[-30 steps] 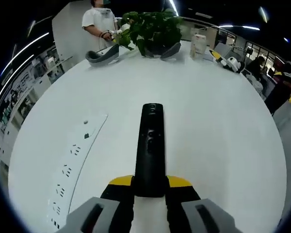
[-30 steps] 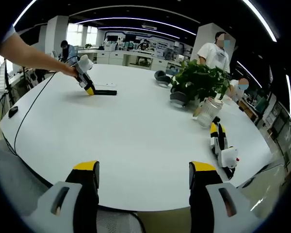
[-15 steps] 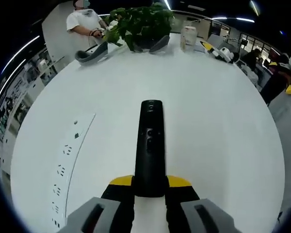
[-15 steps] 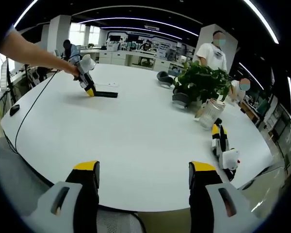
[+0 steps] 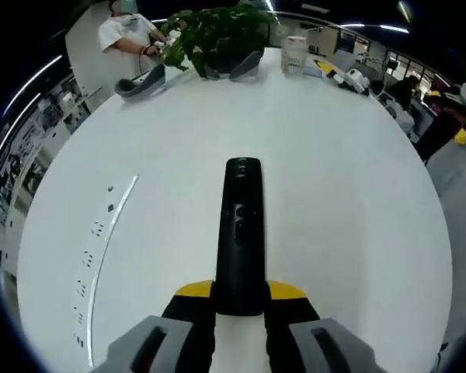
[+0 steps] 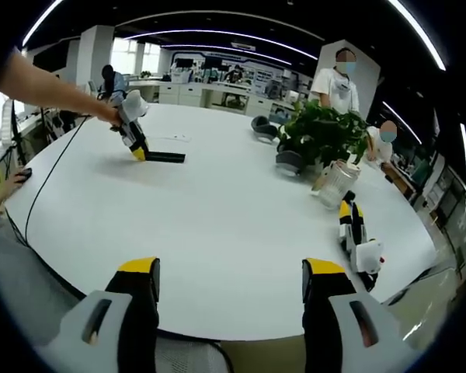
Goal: Press the specified remote control buttons in sequence, fully releasing each button before pressing the next.
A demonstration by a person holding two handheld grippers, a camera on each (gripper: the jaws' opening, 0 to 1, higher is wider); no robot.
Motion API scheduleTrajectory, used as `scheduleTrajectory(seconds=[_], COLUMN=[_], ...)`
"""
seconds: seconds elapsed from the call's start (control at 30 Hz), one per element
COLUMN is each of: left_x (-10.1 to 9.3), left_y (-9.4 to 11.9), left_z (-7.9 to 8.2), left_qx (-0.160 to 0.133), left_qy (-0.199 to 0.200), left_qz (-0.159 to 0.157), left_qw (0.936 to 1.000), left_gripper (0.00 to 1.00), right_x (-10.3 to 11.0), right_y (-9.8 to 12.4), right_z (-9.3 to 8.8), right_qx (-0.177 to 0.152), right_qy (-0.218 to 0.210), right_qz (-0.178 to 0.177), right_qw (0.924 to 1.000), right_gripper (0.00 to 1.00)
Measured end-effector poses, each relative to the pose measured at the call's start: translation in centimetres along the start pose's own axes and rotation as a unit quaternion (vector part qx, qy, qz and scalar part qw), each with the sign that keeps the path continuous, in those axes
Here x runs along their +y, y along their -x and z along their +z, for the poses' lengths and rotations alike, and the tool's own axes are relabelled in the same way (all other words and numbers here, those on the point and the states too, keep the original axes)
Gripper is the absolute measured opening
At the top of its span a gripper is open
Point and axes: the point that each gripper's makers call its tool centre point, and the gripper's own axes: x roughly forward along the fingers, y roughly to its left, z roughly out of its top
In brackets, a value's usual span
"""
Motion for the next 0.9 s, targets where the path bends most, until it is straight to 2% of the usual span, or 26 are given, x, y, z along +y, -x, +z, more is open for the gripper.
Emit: scheduleTrajectory(seconds=[0.33, 0.57, 0.77, 0.9], left_x=[-2.4, -4.0, -4.4, -4.9], left_y=[0.6, 0.9, 1.0, 1.2], left_z=[-0.6, -1.3, -1.7, -2.1], left_qx=[-0.005, 0.003, 0.003, 0.014], left_qy=[0.012, 0.014, 0.021, 0.01], left_qz=[0.003, 0.003, 0.007, 0.003], left_qw=[0.9999, 0.9999, 0.9998, 0.9998], left_gripper=[0.23, 0.23, 0.23, 0.23], right_x=[0.1, 0.3, 0.2, 0.3], right_y=[0.2, 0.2, 0.4, 0.4], right_z=[0.3, 0.3, 0.7, 0.8], right_qx=[-0.01, -0.01, -0.02, -0.022], right_qy=[-0.001, 0.005, 0.003, 0.005], right_qz=[0.002, 0.005, 0.003, 0.003], right_qw=[0.9999, 0.9999, 0.9998, 0.9997], right_gripper=[0.77, 0.77, 0.78, 0.78])
